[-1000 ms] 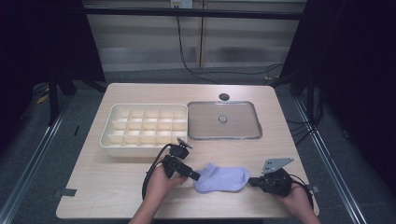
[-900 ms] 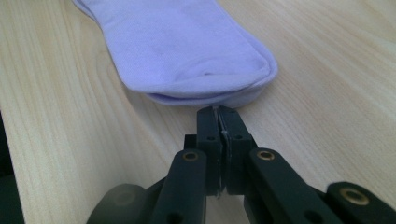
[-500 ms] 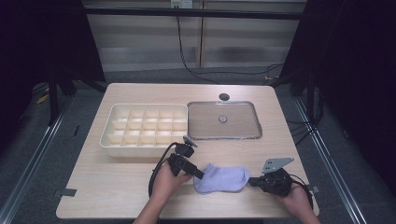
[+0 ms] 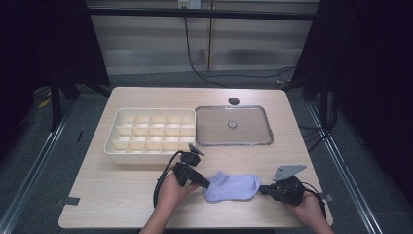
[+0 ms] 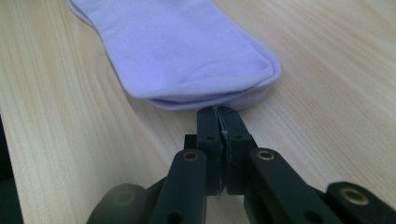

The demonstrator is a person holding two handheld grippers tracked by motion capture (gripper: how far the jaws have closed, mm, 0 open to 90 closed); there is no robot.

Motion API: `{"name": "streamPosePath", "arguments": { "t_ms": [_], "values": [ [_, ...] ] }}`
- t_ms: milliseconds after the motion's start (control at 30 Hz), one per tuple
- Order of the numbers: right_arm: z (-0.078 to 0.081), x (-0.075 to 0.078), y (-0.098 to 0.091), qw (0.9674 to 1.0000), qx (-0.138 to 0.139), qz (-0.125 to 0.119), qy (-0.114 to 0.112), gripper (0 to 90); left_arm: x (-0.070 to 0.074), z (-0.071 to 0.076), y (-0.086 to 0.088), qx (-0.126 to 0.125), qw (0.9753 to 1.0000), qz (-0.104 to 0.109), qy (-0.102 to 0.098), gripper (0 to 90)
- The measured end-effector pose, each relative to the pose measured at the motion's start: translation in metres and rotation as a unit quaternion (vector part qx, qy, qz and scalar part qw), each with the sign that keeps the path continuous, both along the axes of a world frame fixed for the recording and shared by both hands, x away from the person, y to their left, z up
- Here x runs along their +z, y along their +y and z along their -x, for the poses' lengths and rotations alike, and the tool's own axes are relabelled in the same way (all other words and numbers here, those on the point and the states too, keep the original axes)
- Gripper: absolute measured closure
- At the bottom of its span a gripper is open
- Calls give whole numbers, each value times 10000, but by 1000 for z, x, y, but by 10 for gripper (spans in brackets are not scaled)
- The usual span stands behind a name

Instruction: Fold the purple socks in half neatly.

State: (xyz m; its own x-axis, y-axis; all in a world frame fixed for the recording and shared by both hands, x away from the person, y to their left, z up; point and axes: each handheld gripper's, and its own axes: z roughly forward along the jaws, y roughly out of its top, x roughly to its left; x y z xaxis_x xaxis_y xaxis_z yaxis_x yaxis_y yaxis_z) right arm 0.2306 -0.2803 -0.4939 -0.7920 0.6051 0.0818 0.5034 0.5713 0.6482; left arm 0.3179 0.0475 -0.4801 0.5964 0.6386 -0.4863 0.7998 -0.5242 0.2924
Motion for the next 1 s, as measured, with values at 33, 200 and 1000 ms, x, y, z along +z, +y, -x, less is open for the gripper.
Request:
{"name": "streamPosePath", "arguments": {
  "t_ms": [33, 200, 1000],
  "values": [
    [0, 0, 0, 10000, -3, -3, 3, 879, -1, 0, -1, 5, 10000, 32, -28, 696],
    [0, 0, 0, 10000, -9, -11, 6, 879, -3, 0, -1, -59, 10000, 41, -3, 782],
    [0, -1, 6, 9999, 84, -93, 35, 882, 9, -9, 2, -23, 9997, 248, 80, 836]
  ]
}}
